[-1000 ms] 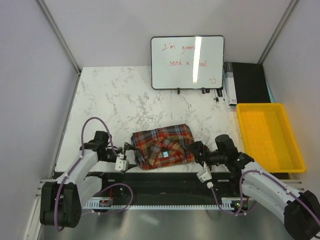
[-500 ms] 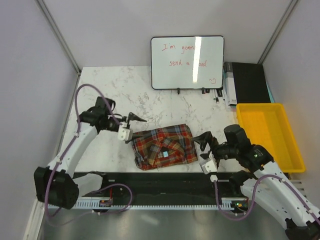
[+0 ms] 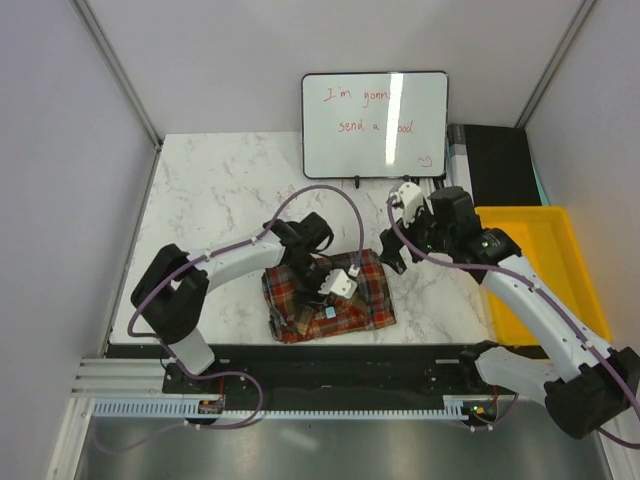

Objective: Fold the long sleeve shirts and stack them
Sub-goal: Fold the shirt

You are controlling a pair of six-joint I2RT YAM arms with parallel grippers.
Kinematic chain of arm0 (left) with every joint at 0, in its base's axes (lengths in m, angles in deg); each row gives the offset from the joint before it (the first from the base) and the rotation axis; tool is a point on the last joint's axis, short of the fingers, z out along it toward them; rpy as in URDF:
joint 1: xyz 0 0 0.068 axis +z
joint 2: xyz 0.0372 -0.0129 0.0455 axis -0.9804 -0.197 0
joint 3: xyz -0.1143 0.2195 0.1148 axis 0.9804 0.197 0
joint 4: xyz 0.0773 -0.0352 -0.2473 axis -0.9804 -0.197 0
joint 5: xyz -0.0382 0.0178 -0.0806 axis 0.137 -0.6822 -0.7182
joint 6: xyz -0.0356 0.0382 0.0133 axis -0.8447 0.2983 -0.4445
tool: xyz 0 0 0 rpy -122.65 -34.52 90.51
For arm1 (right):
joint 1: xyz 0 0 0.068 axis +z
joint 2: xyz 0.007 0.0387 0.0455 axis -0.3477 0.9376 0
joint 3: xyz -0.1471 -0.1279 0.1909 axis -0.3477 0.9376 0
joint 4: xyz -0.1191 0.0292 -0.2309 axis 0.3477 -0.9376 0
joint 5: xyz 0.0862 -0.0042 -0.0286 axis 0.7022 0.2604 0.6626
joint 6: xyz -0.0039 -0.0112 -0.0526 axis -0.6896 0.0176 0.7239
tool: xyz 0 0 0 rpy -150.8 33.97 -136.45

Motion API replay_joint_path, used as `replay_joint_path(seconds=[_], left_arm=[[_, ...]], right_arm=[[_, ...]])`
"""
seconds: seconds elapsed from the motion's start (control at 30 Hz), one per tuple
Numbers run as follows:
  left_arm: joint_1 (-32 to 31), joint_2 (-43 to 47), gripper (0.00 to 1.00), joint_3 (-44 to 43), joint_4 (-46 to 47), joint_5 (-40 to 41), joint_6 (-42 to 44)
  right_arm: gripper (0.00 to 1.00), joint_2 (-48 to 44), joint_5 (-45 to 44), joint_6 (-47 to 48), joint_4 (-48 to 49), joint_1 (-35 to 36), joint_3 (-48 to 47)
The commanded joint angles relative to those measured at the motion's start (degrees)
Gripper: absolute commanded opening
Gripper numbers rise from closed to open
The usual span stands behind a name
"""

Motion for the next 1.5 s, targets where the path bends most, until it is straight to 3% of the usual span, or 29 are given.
replay_joint_path(seconds=[0.0,0.13,0.17,0.23,0.27,0.37,0.43,0.57,0.67,0.73,0.77,0.83,0.87,0.9,1.03,1.07,1.13,1.17,1.23,1.27,1.3,1.33,1.47], left_arm=[[-2.98,-1.85,0.58,1.91,-1.84,5.84,-13.28],[-3.51,-4.14,0.55,-2.21,-0.10,2.50,-27.18],[-3.43,-2.23,0.55,-2.05,2.35,2.23,-34.09],[-1.76,1.64,0.60,-0.04,7.54,2.05,-40.97],[0.59,3.92,0.62,1.10,14.44,1.62,-47.28],[5.61,15.34,0.76,6.03,25.53,-1.45,-56.96],[7.64,20.72,0.79,7.53,27.60,-1.99,-60.16],[13.95,24.07,0.84,6.39,24.71,-2.78,-64.20],[19.58,24.77,0.84,6.04,22.60,-4.71,-66.84],[22.14,25.47,0.84,6.82,21.89,-5.24,-68.16],[24.41,26.00,0.84,7.44,21.80,-5.33,-68.60],[27.06,27.57,0.84,9.37,21.80,-5.59,-69.22],[27.94,28.02,0.84,10.25,21.80,-5.51,-69.31],[28.82,28.64,0.84,11.65,21.98,-5.24,-69.57],[30.94,28.21,0.80,13.95,19.18,-1.14,-69.67],[30.94,26.20,0.80,14.04,18.56,-0.50,-68.88],[30.94,23.82,0.78,13.42,16.02,1.95,-66.86],[30.85,21.72,0.78,12.55,14.96,2.49,-65.81],[30.94,20.65,0.75,12.02,12.94,3.02,-62.91],[30.77,21.08,0.74,12.01,12.58,1.89,-61.42],[30.59,21.69,0.74,12.10,12.23,0.49,-58.79],[30.15,22.22,0.74,12.19,12.40,-0.14,-57.63],[29.36,21.01,0.74,9.31,14.41,-1.90,-53.14]], right_arm=[[0.98,7.25,2.82,-28.81,-2.39,-6.29,-1.31],[0.98,14.21,10.04,-37.73,-4.50,-10.70,0.72],[0.97,14.57,10.76,-39.40,-3.81,-10.79,1.59],[0.95,14.83,13.29,-41.17,-2.14,-11.05,4.32],[0.92,15.10,14.10,-41.26,-1.61,-11.05,5.37],[0.84,17.81,17.79,-39.51,1.64,-11.05,9.24],[0.74,20.27,18.75,-37.23,4.01,-10.97,9.95],[0.71,28.43,20.16,-35.64,4.64,-10.88,7.50],[0.63,34.14,21.31,-34.06,4.73,-10.79,5.65],[0.53,37.32,22.89,-32.22,4.21,-10.26,3.98],[0.37,40.55,23.85,-29.68,3.76,-10.17,1.45],[0.21,46.00,24.21,-26.69,1.14,-9.91,-2.33],[0.04,47.86,23.78,-22.49,-0.27,-9.91,-8.10],[0.00,49.71,21.94,-20.71,-2.63,-9.91,-11.46],[0.00,65.40,15.87,-9.55,-9.41,-7.98,-35.69],[0.00,68.77,15.08,-7.27,-11.08,-6.85,-48.89],[0.03,78.93,13.15,-2.69,-17.22,-1.93,-64.06],[0.26,81.69,13.22,-1.98,-19.77,-0.26,-80.15],[0.55,83.65,11.30,-1.02,-22.61,3.26,-90.82],[0.67,81.65,11.20,-0.48,-20.61,3.71,-90.51],[0.70,78.50,11.29,-0.22,-18.41,3.63,-86.68],[0.73,70.55,11.12,-0.13,-15.86,3.45,-75.51],[0.75,53.71,11.65,-0.56,-8.64,1.17,-53.89]])
